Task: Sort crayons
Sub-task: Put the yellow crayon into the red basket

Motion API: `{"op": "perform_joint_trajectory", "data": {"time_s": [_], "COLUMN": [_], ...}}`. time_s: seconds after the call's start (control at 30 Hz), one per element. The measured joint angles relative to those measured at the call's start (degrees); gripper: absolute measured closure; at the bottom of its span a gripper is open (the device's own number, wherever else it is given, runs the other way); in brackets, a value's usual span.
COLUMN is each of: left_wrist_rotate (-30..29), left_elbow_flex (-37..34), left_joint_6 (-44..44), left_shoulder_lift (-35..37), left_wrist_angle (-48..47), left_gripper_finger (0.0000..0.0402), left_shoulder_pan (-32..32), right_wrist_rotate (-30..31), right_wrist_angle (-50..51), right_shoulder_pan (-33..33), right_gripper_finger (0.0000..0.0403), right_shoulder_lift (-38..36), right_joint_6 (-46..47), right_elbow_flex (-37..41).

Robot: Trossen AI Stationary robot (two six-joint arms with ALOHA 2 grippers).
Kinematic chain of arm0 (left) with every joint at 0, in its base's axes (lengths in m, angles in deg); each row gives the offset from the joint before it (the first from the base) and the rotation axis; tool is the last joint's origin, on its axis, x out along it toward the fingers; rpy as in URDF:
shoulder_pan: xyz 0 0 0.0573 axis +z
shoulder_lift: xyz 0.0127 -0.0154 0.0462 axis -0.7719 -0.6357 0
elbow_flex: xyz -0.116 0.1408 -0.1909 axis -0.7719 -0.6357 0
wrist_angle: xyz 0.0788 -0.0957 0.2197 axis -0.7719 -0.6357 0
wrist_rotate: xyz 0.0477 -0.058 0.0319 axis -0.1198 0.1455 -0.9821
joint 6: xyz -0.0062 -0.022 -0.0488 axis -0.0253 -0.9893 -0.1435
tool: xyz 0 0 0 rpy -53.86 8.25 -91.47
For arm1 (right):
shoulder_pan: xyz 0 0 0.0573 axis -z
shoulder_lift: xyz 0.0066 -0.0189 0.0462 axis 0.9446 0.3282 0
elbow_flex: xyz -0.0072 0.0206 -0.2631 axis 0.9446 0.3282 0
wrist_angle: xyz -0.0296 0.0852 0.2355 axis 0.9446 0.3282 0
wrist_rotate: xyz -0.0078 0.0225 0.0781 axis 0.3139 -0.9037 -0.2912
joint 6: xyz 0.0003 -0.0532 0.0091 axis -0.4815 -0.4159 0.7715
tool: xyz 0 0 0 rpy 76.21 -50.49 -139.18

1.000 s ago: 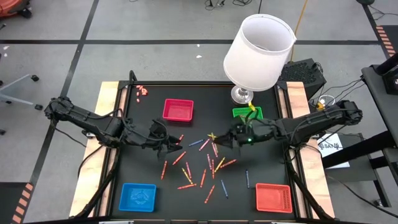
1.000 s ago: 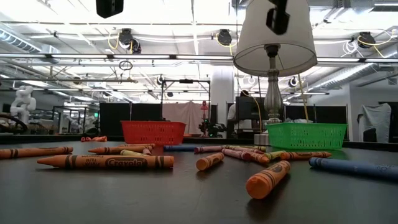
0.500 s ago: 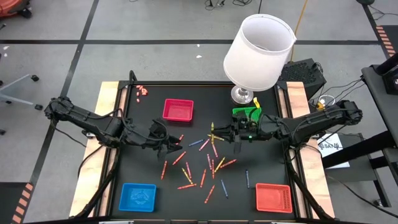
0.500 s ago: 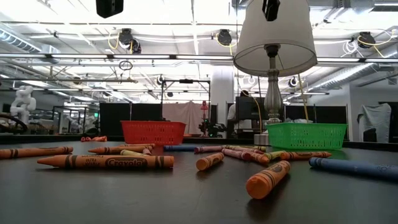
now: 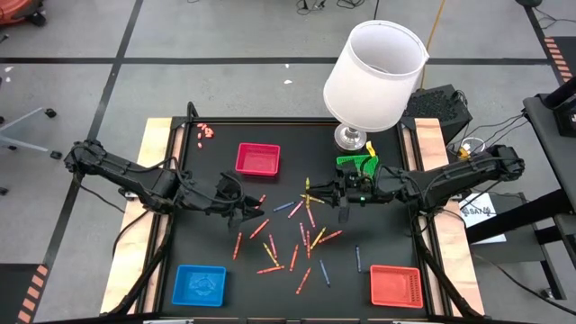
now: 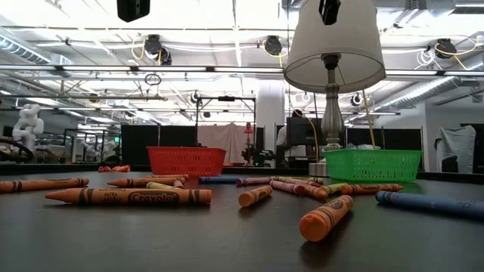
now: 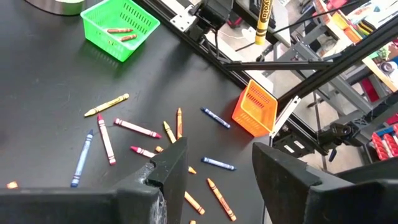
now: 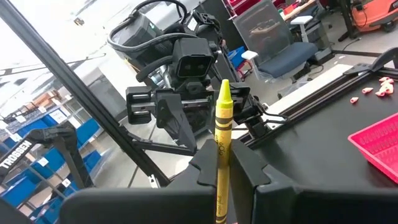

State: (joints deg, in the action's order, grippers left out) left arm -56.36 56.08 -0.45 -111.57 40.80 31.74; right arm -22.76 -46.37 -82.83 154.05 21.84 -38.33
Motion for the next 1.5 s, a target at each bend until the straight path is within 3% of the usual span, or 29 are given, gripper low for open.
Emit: {"op": "perform_joint_trajectory", "data": {"time_s": [0.47,0.63,0.9,1.03,1.5], "left_wrist_rotate": [-2.4,-2.4,-2.4,0.9,3.7], "left_elbow_flex": [0.0,0.0,0.0,0.0,0.1], "left_joint_6": [0.1,3.9,6.2,8.8,8.9], "left_shoulder_lift": [-1.8,-6.0,-13.4,-16.4,-20.8], "left_wrist_angle": [2.3,9.9,29.7,37.5,48.9], "left_gripper_finger": [0.022,0.022,0.022,0.022,0.022], "left_shoulder_pan": [0.0,0.1,2.6,3.9,7.1], "right_wrist_rotate": [0.0,0.0,0.0,0.0,-0.2], "right_wrist_angle": [0.1,0.1,0.1,0.1,0.1], "right_shoulder_pan": [0.0,0.0,0.0,0.0,-0.5], "right_gripper_finger": [0.0401,0.0401,0.0401,0.0401,0.0401], "right_shoulder_lift": [0.0,0.0,0.0,0.0,0.0], "right_joint_6": [-0.4,-0.4,0.0,0.1,1.8], "right_elbow_flex": [0.0,0.0,0.0,0.0,0.0]}}
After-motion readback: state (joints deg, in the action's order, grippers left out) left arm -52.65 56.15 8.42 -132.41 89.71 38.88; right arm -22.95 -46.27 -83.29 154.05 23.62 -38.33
